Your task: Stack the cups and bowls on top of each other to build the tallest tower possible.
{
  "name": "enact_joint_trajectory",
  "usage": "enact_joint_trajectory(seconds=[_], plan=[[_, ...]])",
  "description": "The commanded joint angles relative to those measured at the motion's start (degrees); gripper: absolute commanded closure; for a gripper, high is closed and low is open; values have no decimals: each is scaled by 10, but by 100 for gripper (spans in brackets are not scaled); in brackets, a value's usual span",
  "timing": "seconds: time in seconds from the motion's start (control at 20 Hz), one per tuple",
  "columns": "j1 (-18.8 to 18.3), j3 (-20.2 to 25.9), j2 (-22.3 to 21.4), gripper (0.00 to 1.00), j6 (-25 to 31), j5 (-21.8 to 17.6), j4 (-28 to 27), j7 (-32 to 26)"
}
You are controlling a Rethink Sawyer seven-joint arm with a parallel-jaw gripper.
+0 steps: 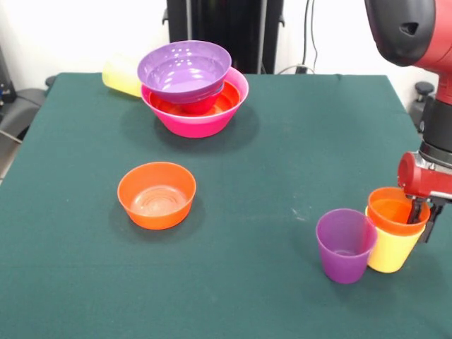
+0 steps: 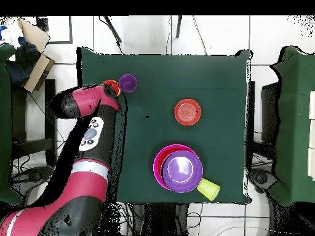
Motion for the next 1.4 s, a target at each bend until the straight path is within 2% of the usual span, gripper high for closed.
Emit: enact_joint_trajectory(seconds=[0.05,0.25,0.65,1.4], plan=[[-11,63,-7,100,-14,1,53,65],[-9,64,-20,100,-12,3,66,68],[-11,73,-79,100,20,4,113,49],[-14,80,-134,100,61,1,151,28]])
